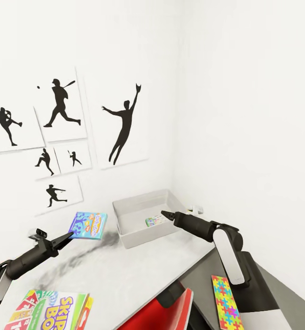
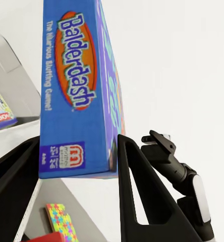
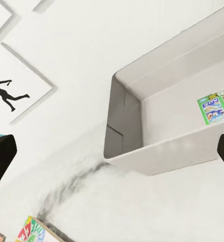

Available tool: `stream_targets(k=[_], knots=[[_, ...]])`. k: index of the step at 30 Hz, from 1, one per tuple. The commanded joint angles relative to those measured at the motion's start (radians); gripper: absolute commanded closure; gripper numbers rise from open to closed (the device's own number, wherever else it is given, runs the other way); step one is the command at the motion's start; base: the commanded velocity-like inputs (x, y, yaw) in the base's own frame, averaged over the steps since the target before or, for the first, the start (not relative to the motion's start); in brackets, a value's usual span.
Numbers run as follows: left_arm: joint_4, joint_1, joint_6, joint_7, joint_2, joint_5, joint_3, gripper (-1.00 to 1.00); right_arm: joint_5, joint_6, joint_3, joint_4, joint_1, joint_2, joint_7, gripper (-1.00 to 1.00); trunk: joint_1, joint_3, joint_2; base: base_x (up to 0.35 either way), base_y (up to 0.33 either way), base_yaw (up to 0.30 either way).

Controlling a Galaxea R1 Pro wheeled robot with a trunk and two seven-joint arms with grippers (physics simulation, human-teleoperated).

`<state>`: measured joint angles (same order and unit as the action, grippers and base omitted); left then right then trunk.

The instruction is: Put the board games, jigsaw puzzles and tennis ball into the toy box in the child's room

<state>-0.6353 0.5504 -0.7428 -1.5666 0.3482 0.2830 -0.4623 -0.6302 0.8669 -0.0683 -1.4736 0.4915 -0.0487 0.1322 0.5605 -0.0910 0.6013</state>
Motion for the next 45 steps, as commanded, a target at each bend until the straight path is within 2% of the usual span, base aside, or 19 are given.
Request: stream_targets(k=[1, 40, 45], knots=[[0.0, 0.001, -0.01, -0.004, 0.0, -0.001, 0.0, 1.0, 0.008, 0.004, 0.002, -0.001, 0.001, 0.0, 0.008, -1.0, 0.001, -0.002, 0.002, 0.135, 0.0, 0.049], [0.0, 0.001, -0.016, -0.004, -0.005, -0.001, 0.001, 1.0, 0.009, 0.004, 0.002, -0.001, -0.001, 0.002, 0.012, -1.0, 0.001, -0.002, 0.002, 0.008, 0.0, 0.002], [-0.012, 0.029, -0.041, -0.004, -0.006, 0.0, 0.002, 1.0, 0.009, 0.006, 0.002, -0.001, -0.001, 0.003, 0.013, -1.0, 0.001, -0.002, 0.002, 0.0, 0.0, 0.0]])
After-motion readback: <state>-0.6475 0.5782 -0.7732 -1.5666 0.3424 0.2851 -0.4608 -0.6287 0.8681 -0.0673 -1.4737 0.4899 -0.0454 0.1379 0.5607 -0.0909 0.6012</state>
